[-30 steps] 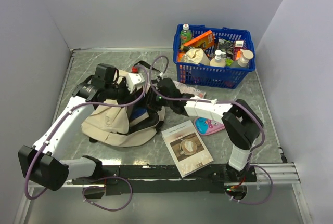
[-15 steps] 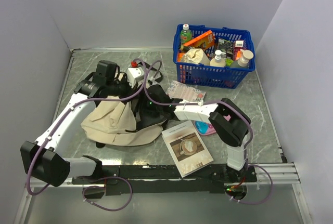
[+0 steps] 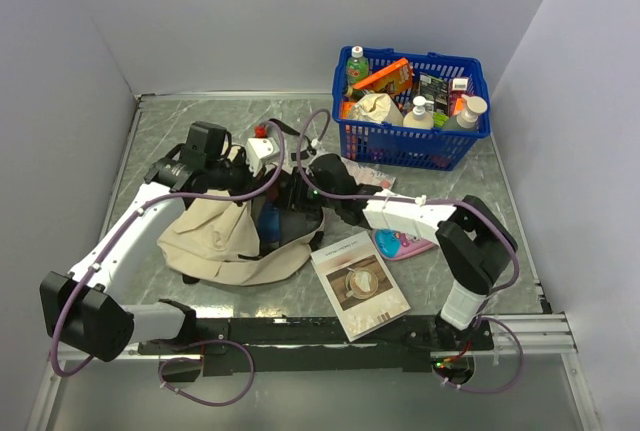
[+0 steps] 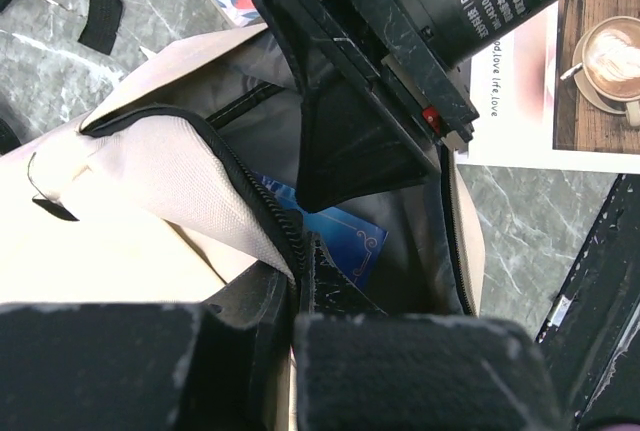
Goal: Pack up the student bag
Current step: Place the book in the student bag.
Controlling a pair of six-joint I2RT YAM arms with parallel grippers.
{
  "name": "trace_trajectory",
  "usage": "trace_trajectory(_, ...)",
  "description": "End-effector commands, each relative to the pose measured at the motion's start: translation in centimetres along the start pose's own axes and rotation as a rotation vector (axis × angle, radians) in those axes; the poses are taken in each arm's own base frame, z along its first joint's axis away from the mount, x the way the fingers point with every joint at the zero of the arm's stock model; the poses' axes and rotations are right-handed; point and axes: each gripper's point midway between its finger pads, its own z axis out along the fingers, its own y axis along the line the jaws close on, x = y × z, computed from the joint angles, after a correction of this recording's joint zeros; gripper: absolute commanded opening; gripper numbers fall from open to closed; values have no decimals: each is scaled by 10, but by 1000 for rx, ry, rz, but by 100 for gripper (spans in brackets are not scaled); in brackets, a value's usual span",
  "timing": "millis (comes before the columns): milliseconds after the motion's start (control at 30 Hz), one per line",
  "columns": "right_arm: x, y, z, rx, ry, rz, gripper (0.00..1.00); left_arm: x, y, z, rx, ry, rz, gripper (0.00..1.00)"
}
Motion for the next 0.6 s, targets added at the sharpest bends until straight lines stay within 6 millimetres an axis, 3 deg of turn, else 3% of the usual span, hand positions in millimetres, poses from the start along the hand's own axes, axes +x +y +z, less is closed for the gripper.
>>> trace_trajectory(0, -3, 2, 6, 29, 24, -61, 38, -28, -6, -13, 7, -97, 92, 1)
trace_trajectory(133, -2, -8, 14, 88, 48, -87, 38, -31, -7, -13, 11, -104, 98, 1)
trace_trajectory(367, 35, -43, 36, 216, 157, -113, 26, -44, -5, -19, 4, -129, 105, 1)
trace_trajectory(567, 45, -54, 43, 224, 181, -119, 20, -48, -6, -21, 8, -137, 107, 1)
